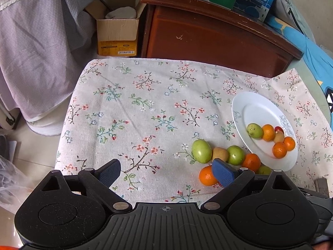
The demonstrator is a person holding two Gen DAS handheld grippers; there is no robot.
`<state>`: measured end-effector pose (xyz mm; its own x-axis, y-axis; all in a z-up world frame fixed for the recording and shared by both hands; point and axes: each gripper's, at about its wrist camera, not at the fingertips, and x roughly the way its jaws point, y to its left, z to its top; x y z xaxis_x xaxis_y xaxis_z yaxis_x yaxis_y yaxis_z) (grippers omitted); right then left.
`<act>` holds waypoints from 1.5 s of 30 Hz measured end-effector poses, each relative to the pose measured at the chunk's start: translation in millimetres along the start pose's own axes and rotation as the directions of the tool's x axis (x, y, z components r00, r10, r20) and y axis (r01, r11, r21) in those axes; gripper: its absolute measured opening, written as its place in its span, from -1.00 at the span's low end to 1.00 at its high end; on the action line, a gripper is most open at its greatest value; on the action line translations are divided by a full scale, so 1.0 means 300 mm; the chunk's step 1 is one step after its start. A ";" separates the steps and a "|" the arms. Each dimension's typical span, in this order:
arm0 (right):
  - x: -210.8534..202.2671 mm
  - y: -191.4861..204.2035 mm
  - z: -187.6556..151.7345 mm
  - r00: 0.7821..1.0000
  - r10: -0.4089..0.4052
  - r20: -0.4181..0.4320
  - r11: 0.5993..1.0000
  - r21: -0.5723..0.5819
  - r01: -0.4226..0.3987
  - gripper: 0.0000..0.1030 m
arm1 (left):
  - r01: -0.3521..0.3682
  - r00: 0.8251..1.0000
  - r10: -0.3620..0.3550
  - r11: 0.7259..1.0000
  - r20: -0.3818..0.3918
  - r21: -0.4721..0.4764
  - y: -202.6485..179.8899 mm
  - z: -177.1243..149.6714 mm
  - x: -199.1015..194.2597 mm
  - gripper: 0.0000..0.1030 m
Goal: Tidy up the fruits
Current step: 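Grasp a brown kiwi with the right tool while the left tool moves toward a mandarin, then grasp a mandarin orange with the left tool while the right tool holds the kiwi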
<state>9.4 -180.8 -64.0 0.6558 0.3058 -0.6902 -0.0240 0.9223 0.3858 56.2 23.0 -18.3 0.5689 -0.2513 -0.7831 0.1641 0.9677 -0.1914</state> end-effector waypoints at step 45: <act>-0.076 -0.065 -0.006 0.994 -0.079 -0.082 0.993 0.079 0.086 -0.47 | 0.123 0.991 -0.136 0.921 0.007 0.370 -0.180 -0.103 0.132 -0.21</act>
<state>-6.5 -205.2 -56.9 0.5918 0.2501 -0.7663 0.0915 0.9236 0.3722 45.0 -38.7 -57.2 0.5471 -0.3805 -0.7456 0.5199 0.8526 -0.0536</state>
